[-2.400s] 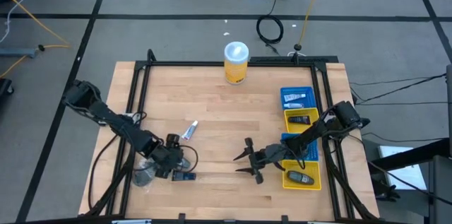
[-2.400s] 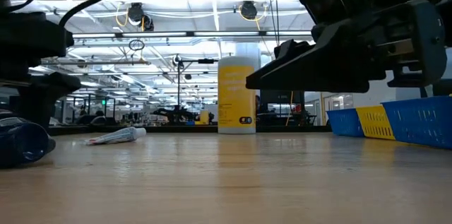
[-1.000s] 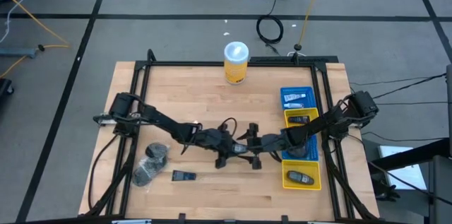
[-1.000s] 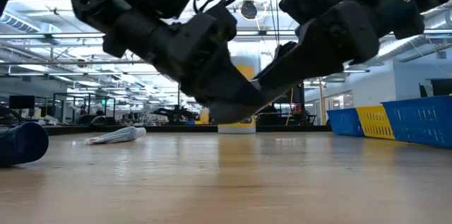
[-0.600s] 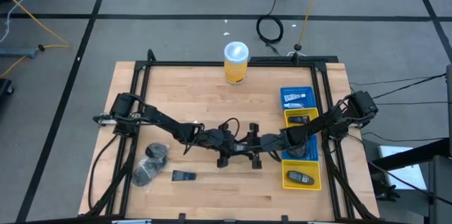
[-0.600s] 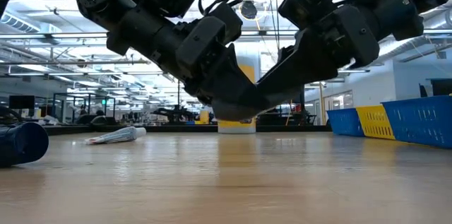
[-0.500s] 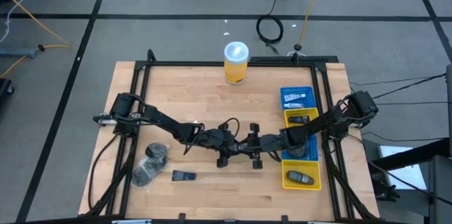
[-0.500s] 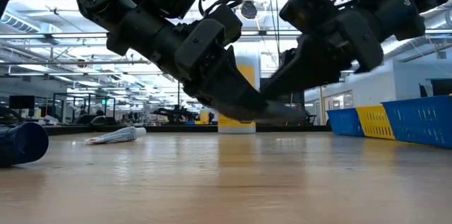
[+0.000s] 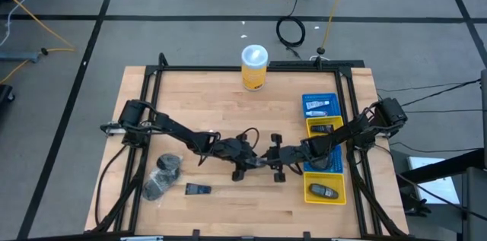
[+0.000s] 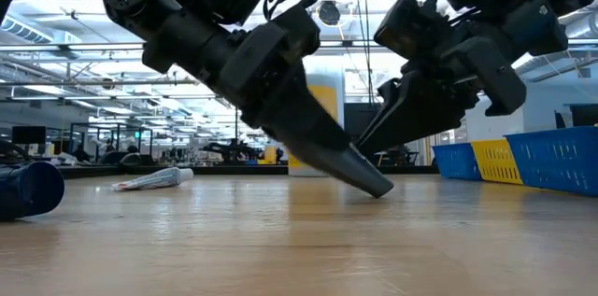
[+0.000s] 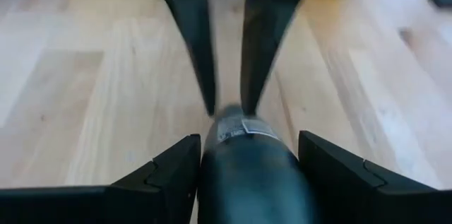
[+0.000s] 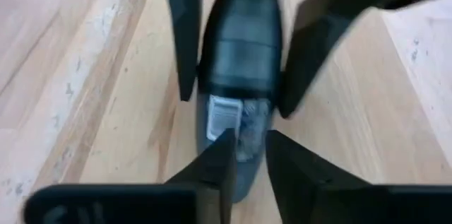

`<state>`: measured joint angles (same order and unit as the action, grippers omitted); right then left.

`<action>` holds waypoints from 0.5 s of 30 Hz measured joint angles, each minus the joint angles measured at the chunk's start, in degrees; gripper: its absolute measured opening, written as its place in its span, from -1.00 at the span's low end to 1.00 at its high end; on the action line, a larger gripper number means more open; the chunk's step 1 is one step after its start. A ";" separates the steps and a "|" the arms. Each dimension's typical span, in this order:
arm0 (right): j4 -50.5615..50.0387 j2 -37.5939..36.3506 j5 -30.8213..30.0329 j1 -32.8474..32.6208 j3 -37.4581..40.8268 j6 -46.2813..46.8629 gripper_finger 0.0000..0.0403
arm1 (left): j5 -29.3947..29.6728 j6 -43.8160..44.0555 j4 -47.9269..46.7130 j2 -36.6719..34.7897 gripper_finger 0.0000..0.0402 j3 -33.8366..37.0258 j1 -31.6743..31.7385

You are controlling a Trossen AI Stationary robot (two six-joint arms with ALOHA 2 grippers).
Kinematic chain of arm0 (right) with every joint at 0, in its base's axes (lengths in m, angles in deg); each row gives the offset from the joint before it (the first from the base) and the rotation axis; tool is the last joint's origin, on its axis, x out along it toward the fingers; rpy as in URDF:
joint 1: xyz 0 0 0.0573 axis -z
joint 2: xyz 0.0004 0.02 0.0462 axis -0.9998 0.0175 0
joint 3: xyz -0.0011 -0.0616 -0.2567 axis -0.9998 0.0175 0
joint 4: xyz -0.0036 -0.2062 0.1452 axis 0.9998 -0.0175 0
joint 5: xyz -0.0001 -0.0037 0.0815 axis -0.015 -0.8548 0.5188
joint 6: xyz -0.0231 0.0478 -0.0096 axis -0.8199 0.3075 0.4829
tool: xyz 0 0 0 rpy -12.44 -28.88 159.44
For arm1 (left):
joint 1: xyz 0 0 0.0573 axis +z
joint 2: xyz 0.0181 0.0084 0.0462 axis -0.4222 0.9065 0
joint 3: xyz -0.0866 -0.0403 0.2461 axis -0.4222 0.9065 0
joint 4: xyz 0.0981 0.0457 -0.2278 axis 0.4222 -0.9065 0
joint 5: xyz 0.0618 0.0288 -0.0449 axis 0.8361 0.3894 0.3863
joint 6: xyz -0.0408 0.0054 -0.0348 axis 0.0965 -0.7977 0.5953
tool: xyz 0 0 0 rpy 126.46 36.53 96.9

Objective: Pick & Place Travel size toiletries
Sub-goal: Put the gray deodorant into the bottom yellow bin

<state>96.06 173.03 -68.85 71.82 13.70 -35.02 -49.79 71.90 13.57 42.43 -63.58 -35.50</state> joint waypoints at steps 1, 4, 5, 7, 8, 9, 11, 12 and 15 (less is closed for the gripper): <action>-0.03 0.00 0.04 0.03 0.01 0.60 -0.54 | -0.01 -0.55 -0.87 -0.01 0.13 0.00 0.00; 0.09 0.00 -0.06 0.03 0.01 0.84 -0.25 | 0.24 -0.83 -2.60 -0.01 0.13 0.00 -0.04; 0.21 0.01 -0.04 0.03 0.01 0.62 -0.14 | 0.61 -0.76 -3.03 -0.01 0.13 0.00 -0.04; 1.10 0.06 -0.06 0.03 0.01 0.36 0.08 | 1.61 -0.61 -4.10 -0.03 0.13 0.00 -0.02; 1.85 0.15 -0.07 0.03 0.01 0.32 0.19 | 1.92 -0.61 -4.42 -0.03 0.13 0.00 -0.02; 3.05 0.55 -0.14 0.03 0.01 0.33 0.28 | 2.37 -0.59 -4.50 -0.03 0.13 0.00 -0.02; 5.85 2.20 -0.11 0.12 0.01 0.29 0.44 | 3.02 -0.59 -4.52 -0.05 0.13 0.00 -0.02; 7.28 3.32 -0.07 0.14 0.01 0.25 0.50 | 3.04 -0.59 -4.58 -0.05 0.13 0.00 -0.02; 12.63 7.61 -0.13 0.65 0.01 -0.14 0.60 | 3.03 -0.16 -4.64 -0.05 0.13 0.00 -0.02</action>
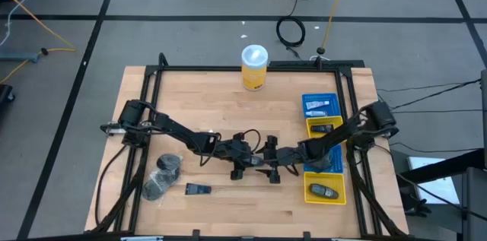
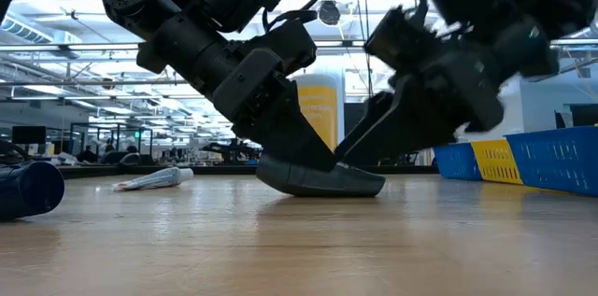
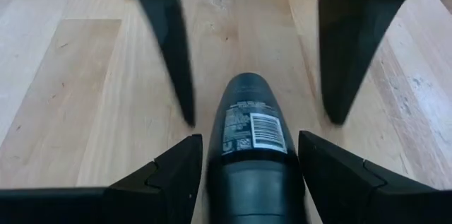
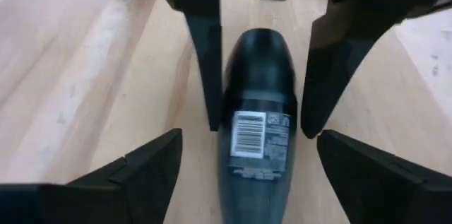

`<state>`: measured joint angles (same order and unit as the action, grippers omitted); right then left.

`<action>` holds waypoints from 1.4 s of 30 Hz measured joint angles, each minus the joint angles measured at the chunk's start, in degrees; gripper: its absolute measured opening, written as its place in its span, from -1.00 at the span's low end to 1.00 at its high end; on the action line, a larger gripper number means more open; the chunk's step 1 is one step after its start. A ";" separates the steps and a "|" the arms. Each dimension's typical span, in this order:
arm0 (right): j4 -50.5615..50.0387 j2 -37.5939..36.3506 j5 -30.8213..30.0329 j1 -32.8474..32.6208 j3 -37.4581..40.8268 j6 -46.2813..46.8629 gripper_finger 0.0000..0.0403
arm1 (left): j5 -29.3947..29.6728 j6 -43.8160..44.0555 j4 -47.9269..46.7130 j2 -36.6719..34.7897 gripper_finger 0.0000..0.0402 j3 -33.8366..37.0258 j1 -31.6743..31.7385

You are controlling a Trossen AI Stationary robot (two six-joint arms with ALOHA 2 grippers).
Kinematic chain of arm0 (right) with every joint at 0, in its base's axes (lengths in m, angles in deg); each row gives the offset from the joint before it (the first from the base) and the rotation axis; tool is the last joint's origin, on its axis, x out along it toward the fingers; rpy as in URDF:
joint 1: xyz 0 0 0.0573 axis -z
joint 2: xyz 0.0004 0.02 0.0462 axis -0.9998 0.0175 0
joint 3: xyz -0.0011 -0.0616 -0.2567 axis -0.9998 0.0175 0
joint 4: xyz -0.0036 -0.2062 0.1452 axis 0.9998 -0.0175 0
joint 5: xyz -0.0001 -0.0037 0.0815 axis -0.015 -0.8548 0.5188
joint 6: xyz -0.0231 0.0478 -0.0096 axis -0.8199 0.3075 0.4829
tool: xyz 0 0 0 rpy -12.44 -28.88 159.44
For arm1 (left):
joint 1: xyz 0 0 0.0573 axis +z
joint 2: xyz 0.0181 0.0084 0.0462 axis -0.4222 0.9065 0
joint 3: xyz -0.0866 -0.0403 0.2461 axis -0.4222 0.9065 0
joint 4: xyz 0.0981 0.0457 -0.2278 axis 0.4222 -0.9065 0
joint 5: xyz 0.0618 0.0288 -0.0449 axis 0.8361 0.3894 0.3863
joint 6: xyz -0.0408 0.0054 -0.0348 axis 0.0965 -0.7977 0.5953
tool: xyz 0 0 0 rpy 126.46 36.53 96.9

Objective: Pick & Place Travel size toiletries
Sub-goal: Put the gray deodorant into the bottom yellow bin

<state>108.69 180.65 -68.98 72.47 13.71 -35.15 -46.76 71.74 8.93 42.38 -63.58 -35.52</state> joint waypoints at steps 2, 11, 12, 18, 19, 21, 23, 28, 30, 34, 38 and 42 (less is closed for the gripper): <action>2.09 2.21 -0.34 0.79 0.00 -0.12 0.60 | -0.11 0.58 -0.17 0.00 0.13 0.00 0.00; 6.70 6.66 3.29 3.79 0.02 0.40 0.29 | -0.04 3.80 -8.44 -8.75 0.13 0.02 0.00; 7.06 6.89 3.37 3.82 0.02 0.35 0.22 | 0.03 4.82 -10.62 -10.35 0.13 0.02 0.00; 7.55 6.94 3.18 3.68 0.00 -1.16 -0.14 | 10.86 9.39 -26.98 -17.56 0.13 0.02 -2.04; 7.02 6.52 3.09 3.66 0.00 -1.21 -0.14 | 14.40 10.13 -28.90 -17.93 0.13 0.02 -2.99; 3.43 4.04 2.87 3.15 0.04 -1.36 -0.14 | 21.50 11.70 -32.39 -18.21 0.13 0.02 -4.81; -1.89 -0.19 2.40 2.21 0.04 -1.33 -0.14 | 26.34 12.96 -33.24 -18.14 0.13 0.11 -6.52; -25.24 -15.57 -0.45 -3.40 -0.31 4.66 -0.14 | 31.55 13.76 -31.04 -17.64 0.13 2.02 -9.76; -36.62 -22.41 -0.20 -6.87 -1.34 10.60 -0.14 | 32.34 13.52 -27.31 -17.62 0.13 3.47 -10.55; -59.64 -34.00 2.22 -15.49 -4.11 27.98 -0.14 | 32.98 12.64 -22.28 -17.49 0.13 6.15 -11.24; -71.07 -42.40 7.59 -24.49 -4.70 50.38 -0.14 | 33.01 12.69 -20.69 -17.51 0.13 7.93 -11.07; -78.71 -46.07 9.17 -32.68 -4.72 69.77 -0.14 | 33.01 13.15 -19.85 -17.53 0.13 8.17 -10.48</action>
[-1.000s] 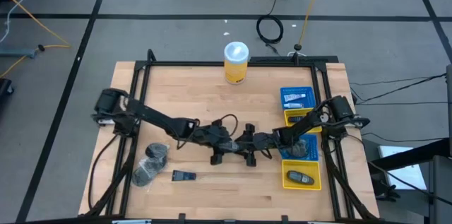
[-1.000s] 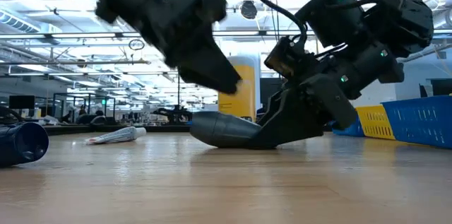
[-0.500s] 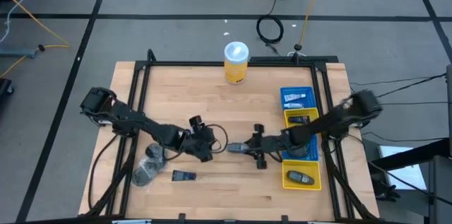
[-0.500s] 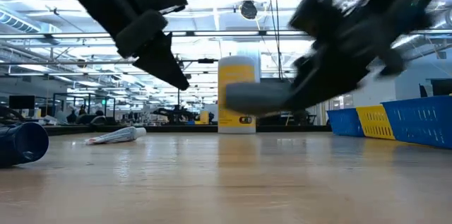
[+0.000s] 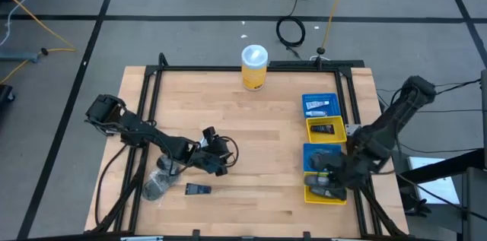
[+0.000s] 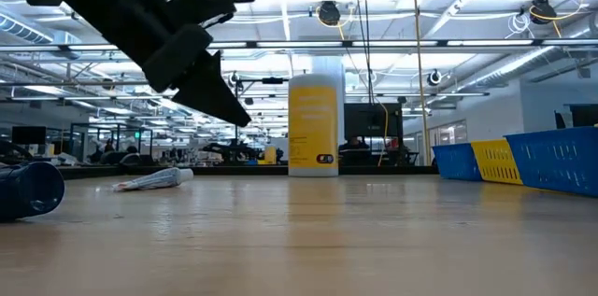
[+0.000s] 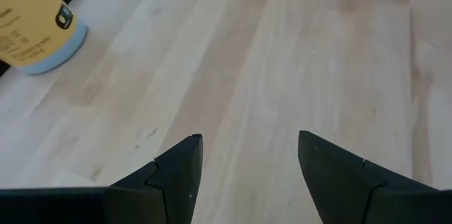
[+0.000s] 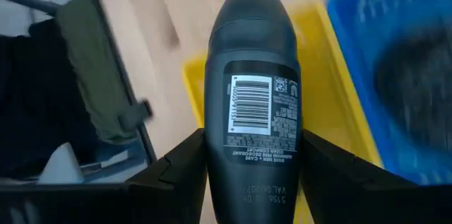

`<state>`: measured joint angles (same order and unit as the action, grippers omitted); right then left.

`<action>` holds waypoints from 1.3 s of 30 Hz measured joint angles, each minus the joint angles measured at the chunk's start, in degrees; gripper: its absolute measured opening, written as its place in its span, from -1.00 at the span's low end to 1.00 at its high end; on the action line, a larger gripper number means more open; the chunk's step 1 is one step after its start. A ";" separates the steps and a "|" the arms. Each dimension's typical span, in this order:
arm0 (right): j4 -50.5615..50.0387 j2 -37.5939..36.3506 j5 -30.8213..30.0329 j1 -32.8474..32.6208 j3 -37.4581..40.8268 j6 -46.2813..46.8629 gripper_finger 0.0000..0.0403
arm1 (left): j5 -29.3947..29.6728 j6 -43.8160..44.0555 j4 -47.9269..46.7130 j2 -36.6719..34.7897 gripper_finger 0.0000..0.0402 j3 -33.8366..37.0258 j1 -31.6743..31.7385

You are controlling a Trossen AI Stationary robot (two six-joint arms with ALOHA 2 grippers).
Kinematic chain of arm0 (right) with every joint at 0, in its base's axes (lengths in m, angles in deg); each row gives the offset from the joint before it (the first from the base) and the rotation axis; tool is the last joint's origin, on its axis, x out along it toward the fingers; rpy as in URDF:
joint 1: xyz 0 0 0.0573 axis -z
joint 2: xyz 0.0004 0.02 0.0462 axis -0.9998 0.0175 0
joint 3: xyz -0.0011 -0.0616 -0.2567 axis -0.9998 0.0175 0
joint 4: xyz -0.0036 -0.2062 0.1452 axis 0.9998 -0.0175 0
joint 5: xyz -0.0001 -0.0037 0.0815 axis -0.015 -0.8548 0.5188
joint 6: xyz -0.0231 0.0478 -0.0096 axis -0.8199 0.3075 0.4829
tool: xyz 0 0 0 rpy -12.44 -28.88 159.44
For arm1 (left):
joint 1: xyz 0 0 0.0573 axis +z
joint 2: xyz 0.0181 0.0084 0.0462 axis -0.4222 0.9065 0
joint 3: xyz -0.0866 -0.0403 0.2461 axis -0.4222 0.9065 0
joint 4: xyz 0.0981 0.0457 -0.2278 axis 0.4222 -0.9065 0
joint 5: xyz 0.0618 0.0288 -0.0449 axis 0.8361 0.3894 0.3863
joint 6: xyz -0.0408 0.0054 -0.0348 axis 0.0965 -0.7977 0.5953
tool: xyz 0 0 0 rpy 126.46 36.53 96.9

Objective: Pick & Place Travel size toiletries
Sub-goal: Put the gray deodorant into the bottom yellow bin, then put the blue shave cream into the top yellow bin

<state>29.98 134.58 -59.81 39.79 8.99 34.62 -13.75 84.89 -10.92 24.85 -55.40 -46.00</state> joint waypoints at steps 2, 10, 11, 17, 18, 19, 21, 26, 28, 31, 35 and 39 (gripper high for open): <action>-3.95 -0.45 -0.07 -2.87 0.00 5.85 -0.14 | 0.00 -0.01 -0.06 0.02 0.13 0.02 0.20; -8.76 0.23 -0.31 -4.98 0.90 11.57 -0.13 | -0.04 0.08 0.11 0.02 0.13 0.02 0.23; -8.75 0.23 -0.23 -4.73 1.40 11.59 -0.09 | -0.02 0.13 0.11 0.02 0.13 0.02 0.23; -8.38 0.24 -0.19 -4.38 4.63 11.57 0.20 | -0.04 0.13 0.12 0.02 0.13 0.02 0.23; -8.08 0.26 -0.21 -4.38 4.87 11.57 0.21 | -0.04 0.13 0.13 0.02 0.13 0.02 0.23; -7.98 0.24 -0.23 -4.38 5.07 11.57 0.21 | -0.04 0.13 0.11 0.02 0.13 0.02 0.23; -7.95 0.22 -0.28 -4.38 5.11 11.04 0.21 | -0.04 0.13 0.15 0.02 0.13 0.02 0.23; -3.35 -1.33 -4.46 -4.09 5.16 6.08 0.15 | -0.07 -0.09 1.33 0.02 0.13 0.02 0.23; 2.04 -2.29 -8.18 -3.45 5.16 1.44 0.11 | -0.15 -0.52 2.19 0.00 0.13 0.02 0.23; 13.59 -3.01 -14.09 -1.87 5.16 -10.91 0.06 | -0.20 -1.30 3.49 0.02 0.13 0.02 0.23; 29.91 -1.65 -24.10 0.85 5.16 -33.62 0.02 | -0.20 -1.40 4.09 0.02 0.13 0.02 0.23; 44.50 3.48 -26.09 4.98 5.16 -55.51 0.01 | -0.20 -1.46 4.16 0.02 0.13 0.04 0.11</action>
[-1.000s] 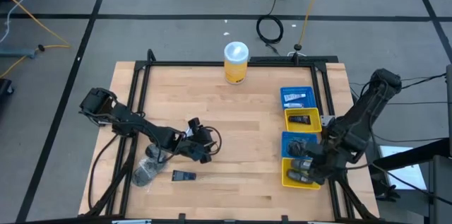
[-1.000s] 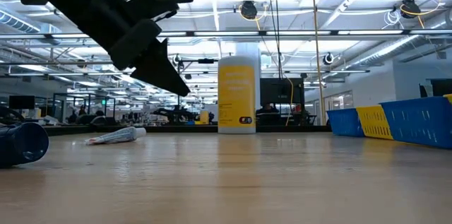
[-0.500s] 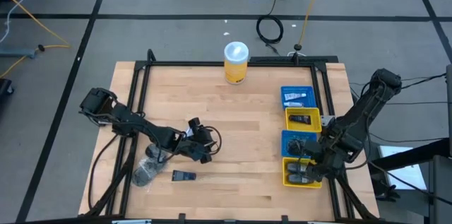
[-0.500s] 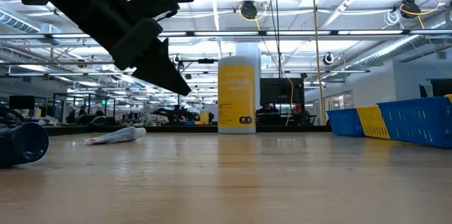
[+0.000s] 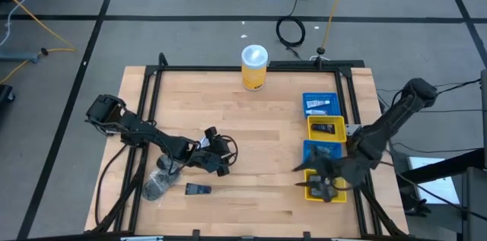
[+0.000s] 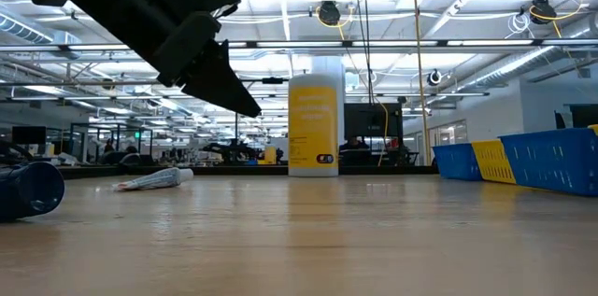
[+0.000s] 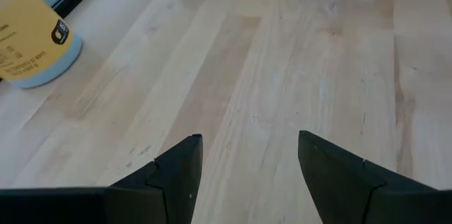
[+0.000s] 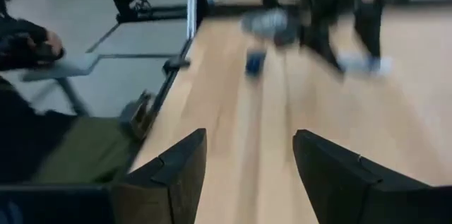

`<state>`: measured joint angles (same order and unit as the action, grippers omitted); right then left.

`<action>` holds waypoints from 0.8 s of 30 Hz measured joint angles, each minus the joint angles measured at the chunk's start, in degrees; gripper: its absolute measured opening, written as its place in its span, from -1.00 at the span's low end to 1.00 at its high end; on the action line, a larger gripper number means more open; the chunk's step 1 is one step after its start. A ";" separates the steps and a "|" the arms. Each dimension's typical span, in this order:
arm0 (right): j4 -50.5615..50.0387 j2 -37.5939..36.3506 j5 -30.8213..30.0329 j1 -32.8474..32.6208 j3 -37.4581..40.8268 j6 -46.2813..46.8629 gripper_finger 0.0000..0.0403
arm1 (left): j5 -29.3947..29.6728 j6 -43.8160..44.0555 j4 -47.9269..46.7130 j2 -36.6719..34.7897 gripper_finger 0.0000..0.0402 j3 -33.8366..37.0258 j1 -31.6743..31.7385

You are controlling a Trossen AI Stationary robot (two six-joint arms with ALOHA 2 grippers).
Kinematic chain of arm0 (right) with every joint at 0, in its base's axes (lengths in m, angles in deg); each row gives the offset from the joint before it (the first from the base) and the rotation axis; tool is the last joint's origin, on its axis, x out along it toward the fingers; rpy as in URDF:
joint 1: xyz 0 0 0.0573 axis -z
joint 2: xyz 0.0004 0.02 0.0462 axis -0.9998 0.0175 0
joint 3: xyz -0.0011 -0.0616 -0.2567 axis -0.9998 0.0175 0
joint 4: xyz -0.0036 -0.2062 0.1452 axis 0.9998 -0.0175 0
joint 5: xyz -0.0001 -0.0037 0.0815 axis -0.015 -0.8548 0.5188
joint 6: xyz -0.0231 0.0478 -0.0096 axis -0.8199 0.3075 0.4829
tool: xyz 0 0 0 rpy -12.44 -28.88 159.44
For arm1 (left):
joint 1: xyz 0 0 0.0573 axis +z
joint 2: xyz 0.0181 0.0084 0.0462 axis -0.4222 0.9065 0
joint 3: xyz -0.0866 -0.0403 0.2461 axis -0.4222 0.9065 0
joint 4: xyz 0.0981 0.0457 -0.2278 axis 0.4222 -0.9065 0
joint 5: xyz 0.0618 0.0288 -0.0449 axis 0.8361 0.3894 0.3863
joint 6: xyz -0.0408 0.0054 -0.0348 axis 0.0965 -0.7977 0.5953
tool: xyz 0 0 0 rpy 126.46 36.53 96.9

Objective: Pick & Place Travel size toiletries
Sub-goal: Put the blue shave cream into the top yellow bin

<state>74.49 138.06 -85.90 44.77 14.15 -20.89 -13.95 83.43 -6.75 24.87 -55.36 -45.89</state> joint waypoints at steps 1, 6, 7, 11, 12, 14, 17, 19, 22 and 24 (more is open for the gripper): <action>3.84 2.04 0.10 1.26 0.00 -4.74 0.01 | 0.03 -0.11 0.30 -0.01 0.13 0.00 -0.18; 21.85 15.33 0.42 7.15 0.00 -23.44 0.01 | 0.13 -5.64 1.83 -0.01 0.13 0.00 -2.61; 25.34 18.27 0.47 8.30 0.00 -25.63 0.01 | 0.24 -6.89 1.68 0.00 0.13 -0.03 -3.52; 37.70 28.99 3.01 12.40 0.00 -30.87 0.01 | 1.90 -8.53 -5.57 -1.57 0.13 -1.91 -8.45; 40.11 31.24 4.60 13.23 0.00 -31.55 0.01 | 2.49 -7.09 -8.59 -2.17 0.13 -2.88 -9.80; 44.90 35.04 8.24 14.76 0.00 -31.77 0.01 | 2.99 -2.70 -17.20 -3.80 0.13 -4.30 -12.46; 49.68 39.55 11.97 16.60 0.00 -31.39 0.00 | 1.63 5.68 -28.82 -5.77 0.13 -6.31 -16.20; 51.86 41.79 12.82 17.55 0.00 -30.41 0.00 | -2.27 11.83 -34.97 -7.62 0.13 -6.43 -18.35; 52.31 43.61 13.03 18.56 0.00 -28.59 0.00 | -11.63 20.55 -40.76 -8.30 0.13 -5.87 -20.07; 51.91 43.82 13.22 19.11 0.00 -27.29 0.00 | -15.27 24.49 -43.02 -8.33 0.13 -4.90 -21.03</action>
<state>126.40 181.88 -72.68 63.89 14.15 -48.18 -29.22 107.92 -49.77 16.55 -60.26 -66.92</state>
